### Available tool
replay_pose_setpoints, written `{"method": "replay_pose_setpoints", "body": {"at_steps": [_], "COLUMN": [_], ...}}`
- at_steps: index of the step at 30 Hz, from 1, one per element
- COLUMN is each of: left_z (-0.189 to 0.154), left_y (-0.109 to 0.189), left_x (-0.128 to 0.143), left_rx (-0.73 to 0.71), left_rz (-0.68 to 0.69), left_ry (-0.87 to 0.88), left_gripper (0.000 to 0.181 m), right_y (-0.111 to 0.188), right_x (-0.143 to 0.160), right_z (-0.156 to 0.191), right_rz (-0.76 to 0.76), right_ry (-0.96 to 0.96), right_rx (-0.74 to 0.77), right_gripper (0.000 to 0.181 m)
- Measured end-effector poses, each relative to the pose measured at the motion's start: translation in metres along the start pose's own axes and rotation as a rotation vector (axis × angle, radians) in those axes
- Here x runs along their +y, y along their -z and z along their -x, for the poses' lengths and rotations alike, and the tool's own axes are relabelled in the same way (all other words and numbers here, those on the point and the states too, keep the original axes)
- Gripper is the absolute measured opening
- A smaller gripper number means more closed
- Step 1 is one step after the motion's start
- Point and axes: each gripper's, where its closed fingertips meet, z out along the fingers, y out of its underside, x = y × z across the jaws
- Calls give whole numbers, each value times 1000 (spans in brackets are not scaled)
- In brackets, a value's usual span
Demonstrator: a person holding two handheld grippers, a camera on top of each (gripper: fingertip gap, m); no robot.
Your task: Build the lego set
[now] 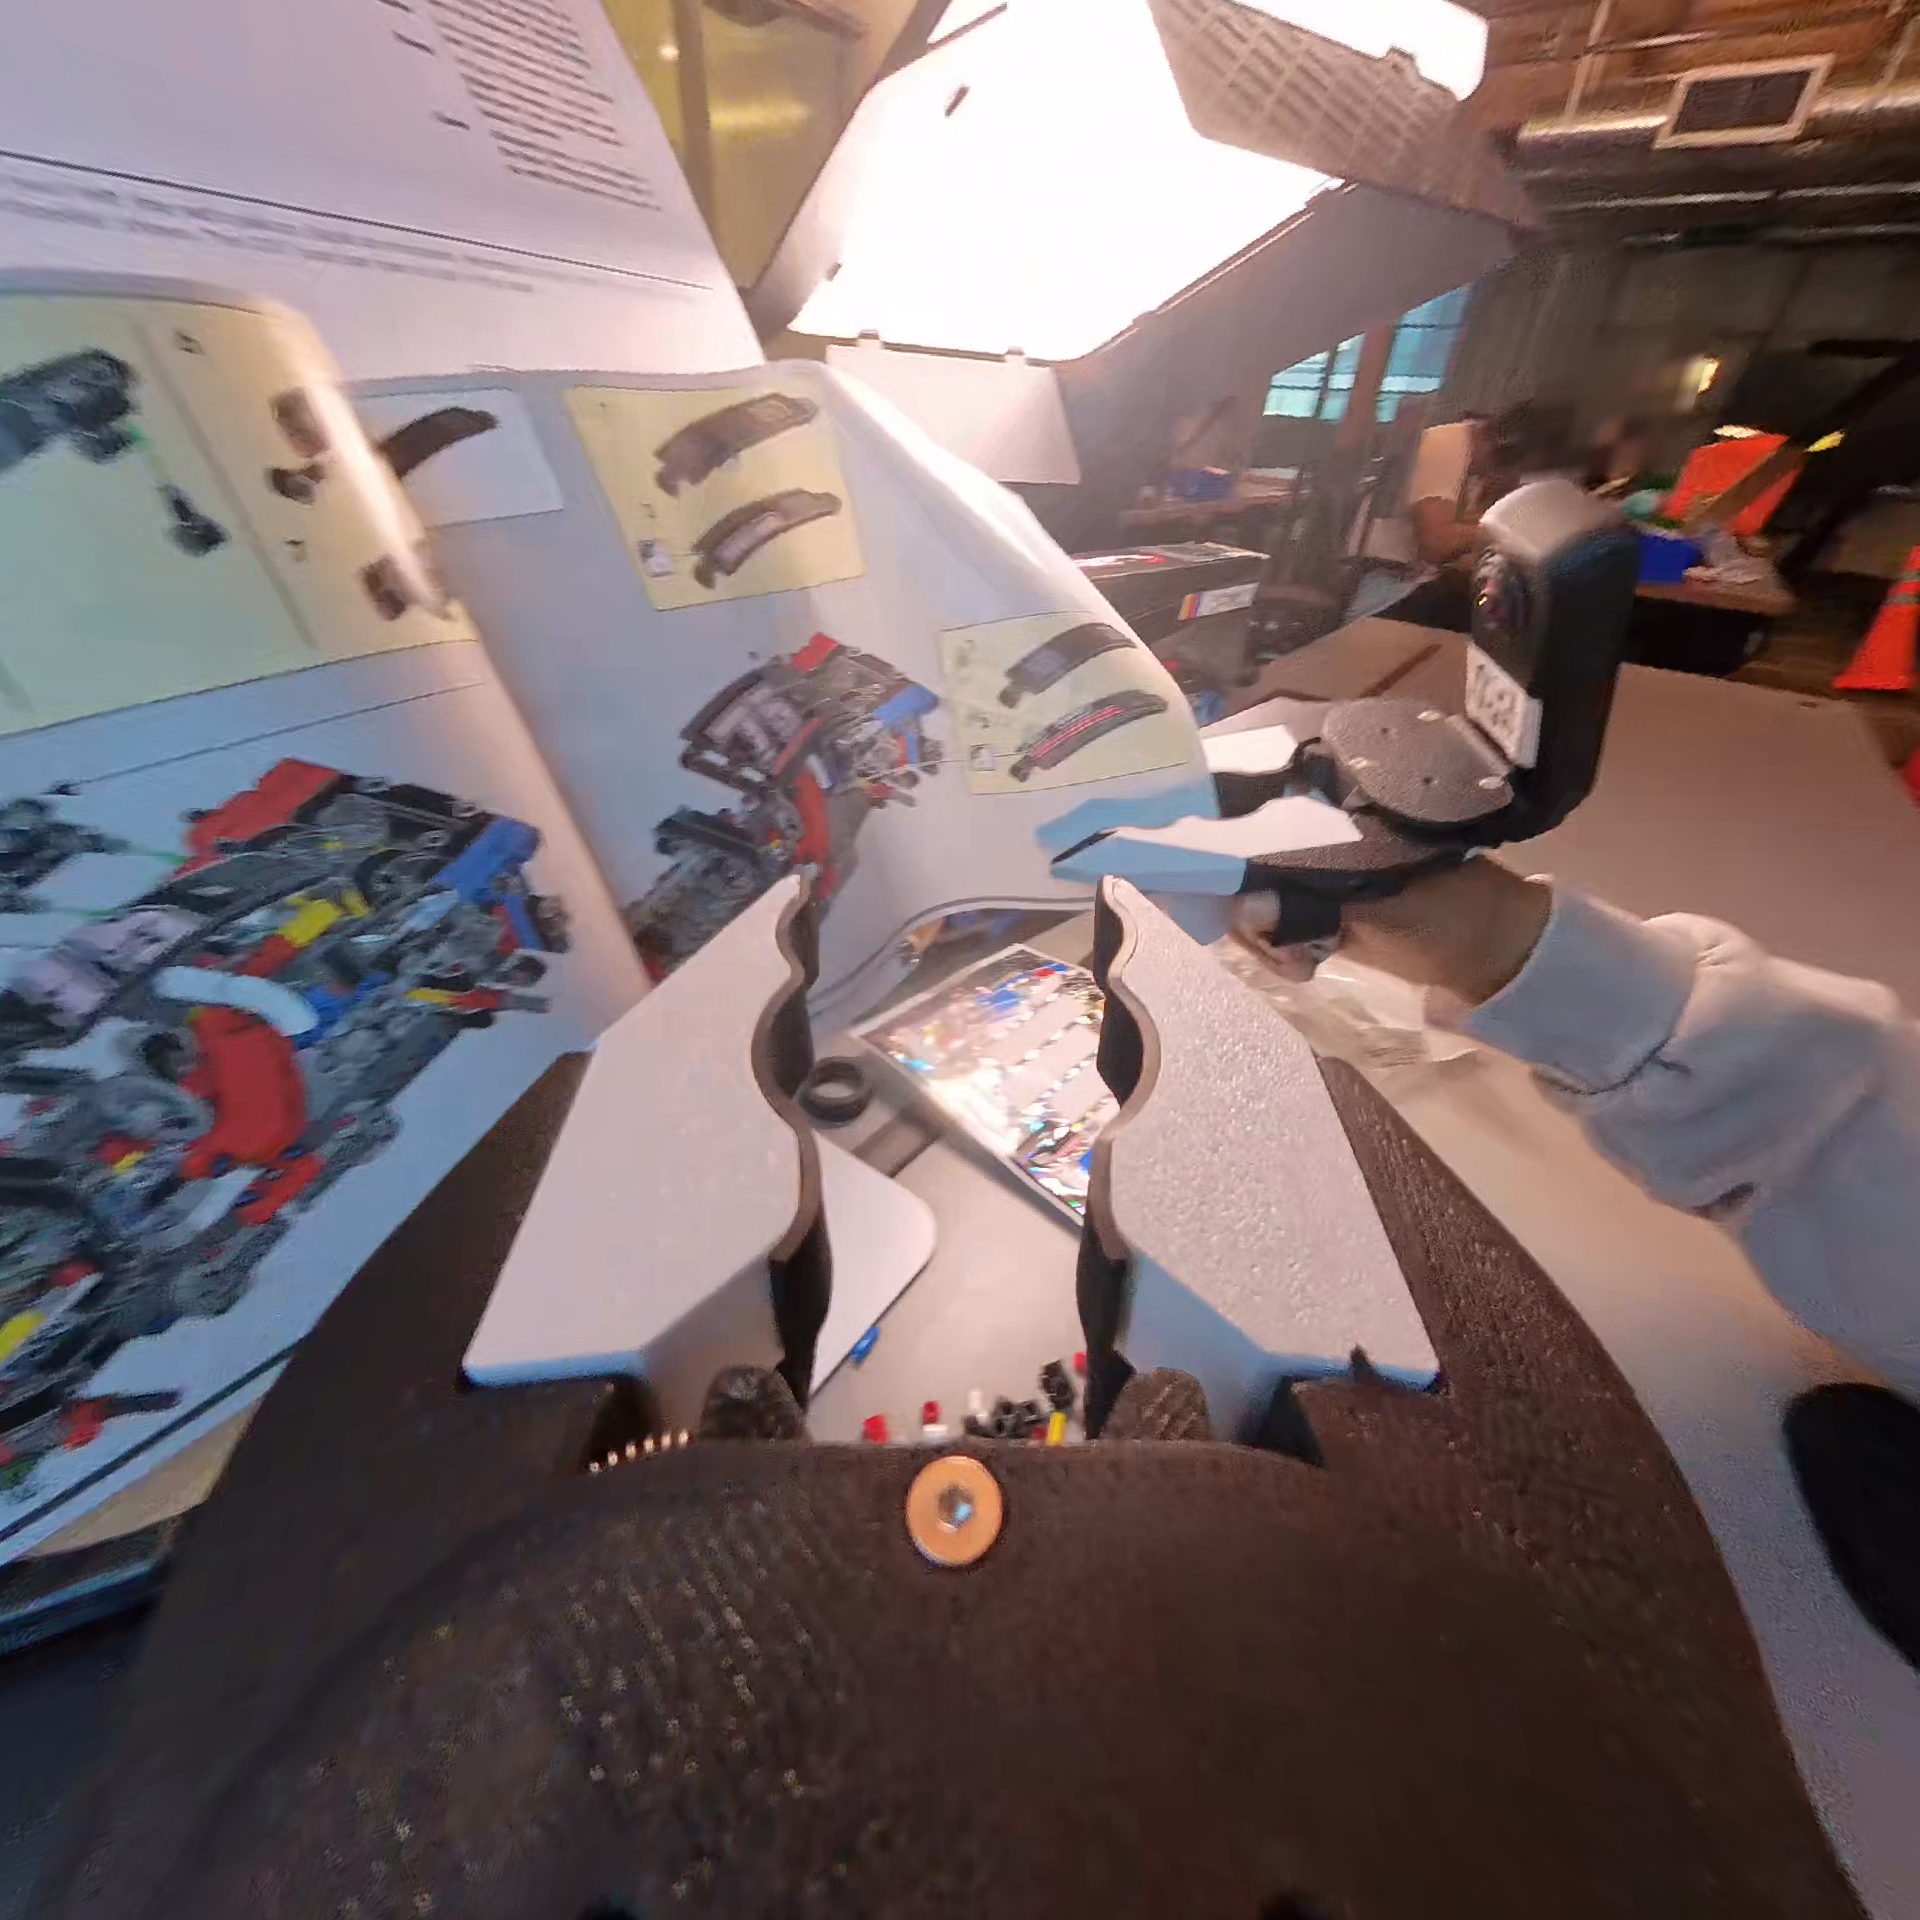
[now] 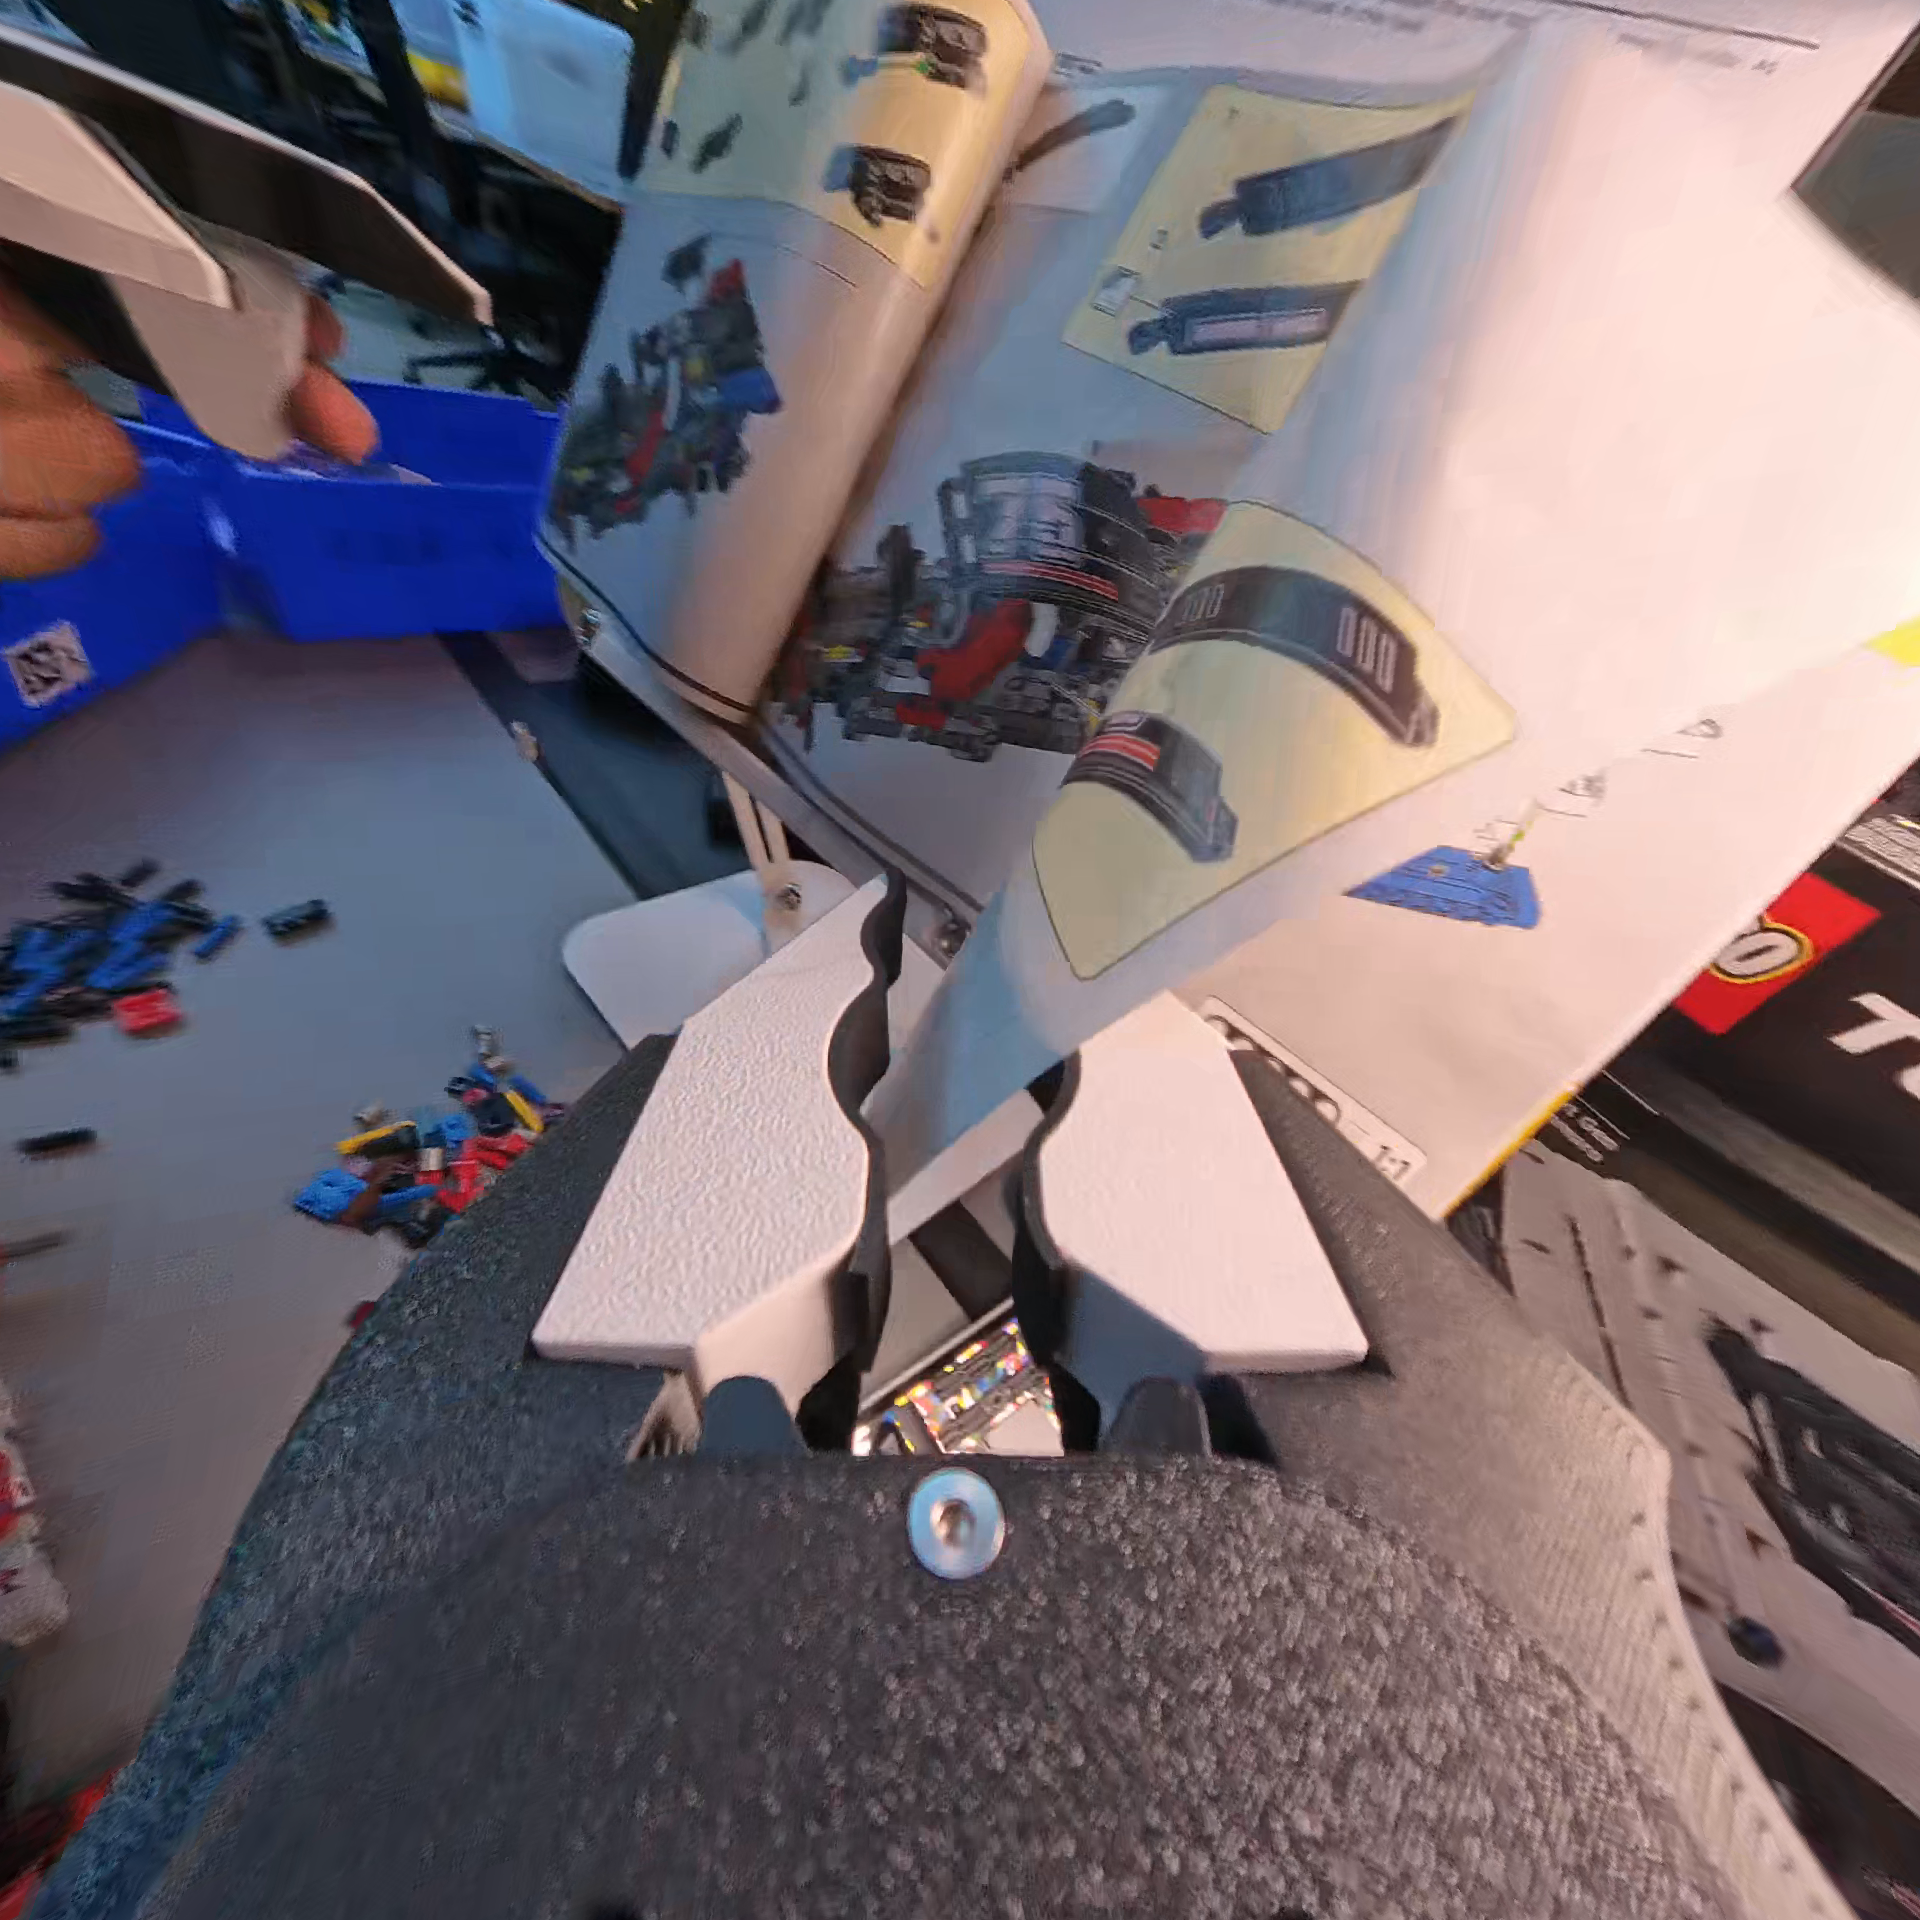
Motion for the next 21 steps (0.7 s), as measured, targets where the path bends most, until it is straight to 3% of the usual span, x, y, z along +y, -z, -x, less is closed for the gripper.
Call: {"method": "replay_pose_setpoints", "body": {"at_steps": [4,9,12,18,21], "left_z": [-28,-63,-72,-56,-53], "left_y": [-25,-40,-46,-30,-15], "left_x": [0,2,0,-12,-13], "left_rx": [111,175,144,-23,-56], "left_rz": [12,33,37,-34,-45], "left_ry": [100,54,4,-45,-21], "left_gripper": [53,53,52,23,38], "right_y": [10,12,4,-10,-18], "right_x": [-26,-33,-31,-37,-38], "right_z": [27,58,66,85,89], "right_rz": [-105,-124,-97,-78,-44], "right_ry": [90,162,243,328,323], "right_rx": [4,-9,60,151,186], "right_gripper": [10,6,0,0,0]}}
